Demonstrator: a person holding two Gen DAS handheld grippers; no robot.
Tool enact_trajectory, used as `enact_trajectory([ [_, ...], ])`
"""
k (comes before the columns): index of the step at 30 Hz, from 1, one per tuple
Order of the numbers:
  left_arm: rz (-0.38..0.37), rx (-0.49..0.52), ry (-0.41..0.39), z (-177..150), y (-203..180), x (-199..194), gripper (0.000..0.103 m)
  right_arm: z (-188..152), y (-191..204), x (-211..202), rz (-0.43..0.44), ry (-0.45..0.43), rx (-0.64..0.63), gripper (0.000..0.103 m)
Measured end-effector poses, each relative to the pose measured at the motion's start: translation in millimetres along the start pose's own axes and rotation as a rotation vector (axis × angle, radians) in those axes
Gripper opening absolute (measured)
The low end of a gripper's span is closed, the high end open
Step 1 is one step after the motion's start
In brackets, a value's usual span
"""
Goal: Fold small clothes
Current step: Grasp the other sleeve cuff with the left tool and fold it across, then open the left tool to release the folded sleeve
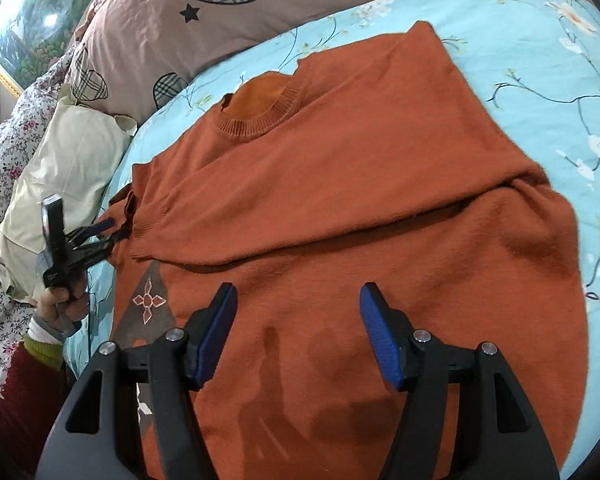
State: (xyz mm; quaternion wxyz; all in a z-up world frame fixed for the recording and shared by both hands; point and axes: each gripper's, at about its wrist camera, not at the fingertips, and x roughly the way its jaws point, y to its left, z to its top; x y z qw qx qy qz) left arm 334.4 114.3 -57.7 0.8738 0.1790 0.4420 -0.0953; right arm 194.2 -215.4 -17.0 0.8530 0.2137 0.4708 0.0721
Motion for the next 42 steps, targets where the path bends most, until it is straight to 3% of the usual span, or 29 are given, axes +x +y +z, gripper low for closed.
enact_trajectory([
  [1, -0.007, -0.025, 0.016, 0.4, 2.3, 6.3, 0.026, -0.6, 1.8, 0.1, 0.008, -0.001, -0.004, 0.065],
  [2, -0.025, -0.065, 0.032, 0.6, 6.3, 10.9, 0.007, -0.9, 3.2, -0.1, 0.013, -0.004, -0.008, 0.065],
  [5, -0.043, -0.162, -0.013, 0.5, 16.6, 2.0, 0.005, -3.2, 4.1, -5.1, 0.025, -0.020, -0.016, 0.065],
  [9, -0.105, -0.243, -0.134, 5.6, 9.7, -46.9, 0.005, -3.5, 1.0, -14.9, 0.036, -0.051, -0.005, 0.065],
  [15, -0.308, -0.281, -0.284, 36.9, -45.9, -105.2, 0.005, -3.7, -9.1, -39.6, 0.045, -0.114, 0.026, 0.065],
  [19, -0.405, -0.251, -0.326, 73.9, -109.2, -109.0, 0.005, -2.9, -29.8, -53.1, 0.027, -0.144, 0.077, 0.065],
  [23, -0.495, -0.243, -0.292, 103.5, -176.8, -82.9, 0.005, -1.9, -51.9, -61.6, 0.007, -0.162, 0.137, 0.065],
  [30, -0.471, -0.143, -0.139, 113.2, -268.8, -10.2, 0.007, 7.3, -68.1, -61.1, 0.008, -0.186, 0.183, 0.065],
  [32, -0.471, -0.128, -0.077, 107.5, -278.6, 5.2, 0.016, 12.1, -65.7, -56.8, 0.018, -0.186, 0.182, 0.065],
  [34, -0.472, -0.128, -0.055, 94.9, -277.6, 6.6, 0.024, 18.6, -60.3, -49.0, 0.031, -0.180, 0.178, 0.065],
  [38, -0.436, -0.145, -0.093, 67.5, -254.8, -17.0, 0.055, 33.3, -47.2, -28.5, 0.055, -0.149, 0.163, 0.065],
  [42, -0.318, -0.217, -0.131, 27.9, -207.7, -46.7, 0.057, 48.7, -35.5, -3.3, 0.042, -0.121, 0.147, 0.065],
])
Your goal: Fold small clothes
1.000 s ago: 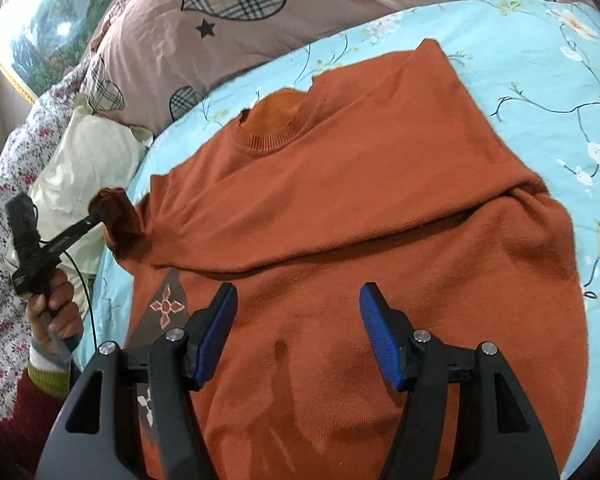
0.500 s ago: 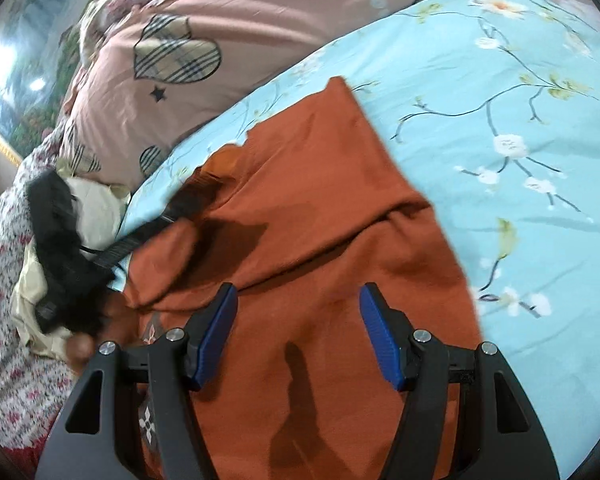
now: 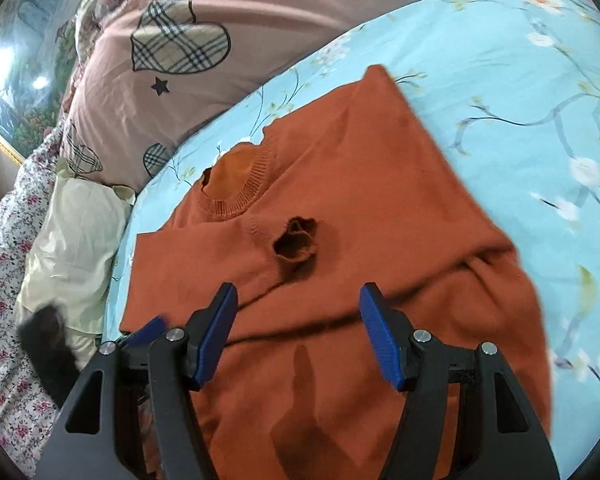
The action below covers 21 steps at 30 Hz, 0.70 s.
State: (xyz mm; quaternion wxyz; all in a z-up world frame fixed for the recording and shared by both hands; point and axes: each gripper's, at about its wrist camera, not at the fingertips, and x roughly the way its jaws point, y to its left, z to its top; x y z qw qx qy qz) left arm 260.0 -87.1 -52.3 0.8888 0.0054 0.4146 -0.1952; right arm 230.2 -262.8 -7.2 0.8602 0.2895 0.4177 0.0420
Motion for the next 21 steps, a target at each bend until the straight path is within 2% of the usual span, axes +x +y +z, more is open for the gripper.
enact_trajectory([
  [3, 0.181, -0.098, -0.043, -22.3, 48.8, -29.7, 0.060, 11.2, 4.5, 26.2, -0.024, 0.030, -0.001, 0.065],
  [4, 0.262, -0.155, -0.049, -31.2, 72.3, -38.6, 0.061, 14.7, 6.2, 38.3, -0.032, 0.047, 0.003, 0.065],
  [6, 0.374, -0.254, -0.037, -43.1, 109.7, -47.5, 0.060, 19.0, 10.0, 54.8, -0.054, 0.068, -0.004, 0.065],
  [7, 0.403, -0.295, -0.033, -48.0, 124.7, -50.3, 0.060, 20.8, 13.1, 60.8, -0.066, 0.071, -0.012, 0.064],
  [8, 0.424, -0.347, -0.020, -53.0, 142.2, -51.2, 0.060, 23.6, 17.9, 65.7, -0.076, 0.065, -0.030, 0.057],
  [9, 0.431, -0.384, -0.003, -56.4, 155.0, -50.5, 0.060, 25.3, 20.4, 68.5, -0.076, 0.069, -0.036, 0.030],
  [10, 0.431, -0.415, 0.007, -59.1, 165.5, -49.2, 0.059, 28.5, 22.7, 71.0, -0.057, 0.074, -0.027, 0.014],
  [12, 0.420, -0.432, 0.008, -62.4, 173.7, -47.3, 0.060, 35.8, 27.1, 63.3, -0.012, 0.045, -0.026, 0.010],
  [15, 0.410, -0.413, 0.015, -54.5, 168.9, -35.1, 0.059, 45.9, 35.7, 23.5, 0.025, -0.075, -0.065, 0.009],
  [16, 0.410, -0.396, 0.018, -51.3, 165.1, -31.1, 0.059, 48.3, 33.4, 3.5, 0.012, -0.126, -0.071, 0.009],
  [18, 0.414, -0.365, 0.022, -43.9, 157.0, -23.6, 0.053, 50.4, 22.6, -18.3, -0.025, -0.175, -0.068, 0.009],
  [20, 0.428, -0.349, 0.025, -44.0, 155.4, -23.6, 0.050, 50.8, -2.7, -25.2, -0.103, -0.158, -0.047, 0.009],
  [21, 0.436, -0.344, 0.023, -45.8, 156.7, -24.0, 0.050, 49.9, -11.3, -21.7, -0.113, -0.136, -0.033, 0.009],
])
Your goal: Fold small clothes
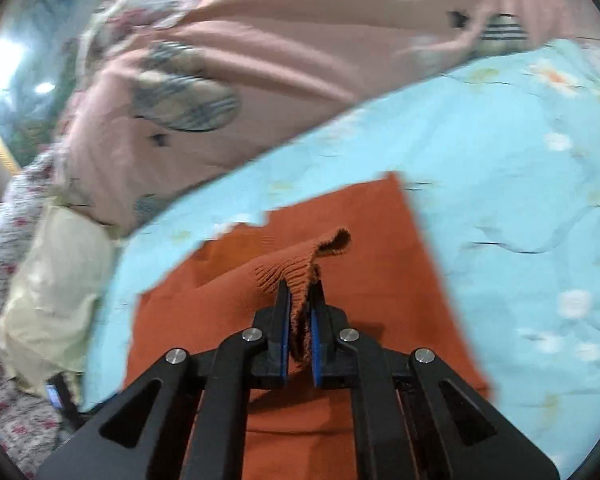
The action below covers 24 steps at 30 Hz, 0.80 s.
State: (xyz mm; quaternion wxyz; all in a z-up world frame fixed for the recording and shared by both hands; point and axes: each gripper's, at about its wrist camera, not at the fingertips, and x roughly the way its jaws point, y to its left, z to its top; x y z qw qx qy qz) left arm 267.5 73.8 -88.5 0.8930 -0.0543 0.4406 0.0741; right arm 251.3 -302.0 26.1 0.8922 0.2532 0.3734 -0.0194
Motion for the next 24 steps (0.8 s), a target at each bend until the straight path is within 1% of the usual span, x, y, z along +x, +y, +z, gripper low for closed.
enact_trajectory([
  [1, 0.001, 0.006, -0.006, -3.1, -1.4, 0.1, 0.050, -3.7, -9.7, 7.8, -0.010, 0.034, 0.012, 0.009],
  [2, 0.007, 0.009, -0.011, -3.9, -2.4, -0.1, 0.049, -9.7, -17.3, 18.5, -0.038, 0.080, 0.010, 0.013],
  [4, 0.021, 0.014, -0.027, -6.9, -3.3, -1.8, 0.048, -16.5, -23.8, 28.4, -0.103, 0.123, 0.004, 0.015],
  [6, 0.019, -0.002, -0.036, -11.1, -0.3, -5.5, 0.047, -22.7, -25.4, 21.3, -0.110, 0.087, 0.016, 0.015],
  [10, -0.043, -0.097, -0.043, -9.1, 19.3, -3.1, 0.047, -21.8, -6.8, -2.1, -0.179, -0.016, -0.027, 0.015],
  [11, -0.062, -0.121, -0.043, -9.0, 24.5, -2.6, 0.047, -21.1, 0.4, -8.4, -0.183, -0.038, -0.043, 0.016],
  [13, -0.091, -0.151, -0.042, -8.0, 30.6, -1.8, 0.047, -18.4, 16.5, -10.2, -0.157, -0.048, -0.087, 0.021],
  [15, -0.120, -0.178, -0.041, -6.7, 36.4, 0.0, 0.047, -15.0, 29.2, -4.5, -0.085, -0.035, -0.111, 0.038],
  [16, -0.135, -0.189, -0.040, -5.9, 38.9, 0.4, 0.047, -15.6, 29.4, -1.0, -0.048, -0.022, -0.098, 0.041],
  [17, -0.158, -0.208, -0.039, -5.9, 43.1, 0.7, 0.047, -16.9, 28.3, 2.6, -0.049, -0.014, -0.085, 0.043],
  [21, -0.240, -0.254, -0.014, -5.0, 55.5, 3.1, 0.048, -26.3, 10.0, 10.7, -0.098, 0.016, -0.034, 0.043],
  [22, -0.241, -0.241, 0.006, -4.7, 54.6, 1.8, 0.047, -27.8, 2.7, 9.4, -0.105, 0.019, -0.019, 0.043],
  [24, -0.240, -0.182, 0.037, -6.7, 51.0, -9.8, 0.046, -29.9, -9.4, 1.9, -0.126, 0.007, -0.011, 0.043],
])
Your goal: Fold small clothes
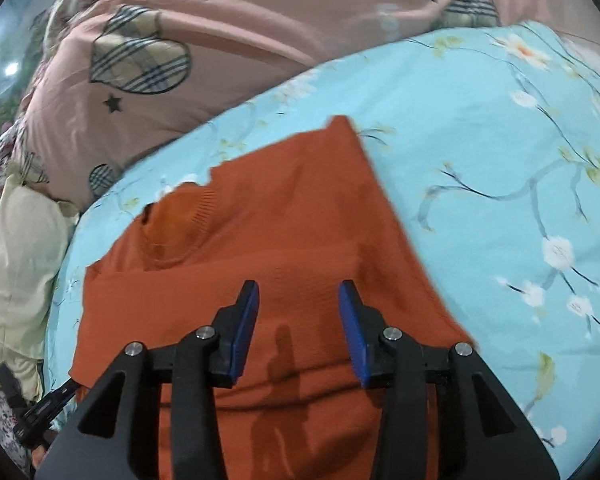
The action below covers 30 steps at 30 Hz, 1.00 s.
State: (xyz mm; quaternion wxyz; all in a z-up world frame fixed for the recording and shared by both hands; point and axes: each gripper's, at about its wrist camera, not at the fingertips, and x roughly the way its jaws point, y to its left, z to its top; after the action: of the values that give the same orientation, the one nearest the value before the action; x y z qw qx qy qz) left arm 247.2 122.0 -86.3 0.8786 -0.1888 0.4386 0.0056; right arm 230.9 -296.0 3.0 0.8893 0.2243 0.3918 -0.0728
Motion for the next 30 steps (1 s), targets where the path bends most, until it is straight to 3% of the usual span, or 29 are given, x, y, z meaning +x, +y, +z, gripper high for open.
enact_trajectory([
  [4, -0.083, 0.071, -0.051, -5.0, -10.1, -37.3, 0.044, 2.7, 1.1, 1.9, 0.095, 0.014, 0.015, 0.043],
  [7, -0.183, 0.108, -0.081, 2.3, -29.1, -45.4, 0.044, 0.6, 24.2, 23.6, 0.213, 0.117, -0.034, 0.043],
  [9, -0.217, 0.147, -0.066, 8.1, -47.6, -35.3, 0.044, -3.0, 29.0, 34.3, 0.170, 0.142, -0.068, 0.043],
  [11, -0.191, 0.201, -0.011, 10.5, -66.5, -10.6, 0.044, -4.2, 19.0, 38.4, 0.053, 0.137, -0.075, 0.041],
  [15, -0.060, 0.243, 0.094, 5.7, -73.9, 31.9, 0.039, 0.0, -9.5, 8.1, -0.032, 0.070, -0.016, 0.043],
  [18, -0.048, 0.263, 0.073, 4.1, -76.2, 15.9, 0.041, 1.9, -28.1, -18.7, 0.046, 0.040, -0.003, 0.049],
  [21, -0.042, 0.279, 0.026, -4.3, -73.2, -12.5, 0.057, -2.3, -49.4, -34.4, 0.058, 0.064, -0.005, 0.049],
  [27, -0.028, 0.282, 0.008, -37.2, -45.8, -59.3, 0.066, -43.6, -83.8, -50.1, 0.118, 0.212, -0.014, 0.049],
  [30, -0.024, 0.293, 0.042, -63.8, -29.0, -73.9, 0.067, -69.4, -94.5, -67.2, 0.236, 0.245, -0.006, 0.049],
])
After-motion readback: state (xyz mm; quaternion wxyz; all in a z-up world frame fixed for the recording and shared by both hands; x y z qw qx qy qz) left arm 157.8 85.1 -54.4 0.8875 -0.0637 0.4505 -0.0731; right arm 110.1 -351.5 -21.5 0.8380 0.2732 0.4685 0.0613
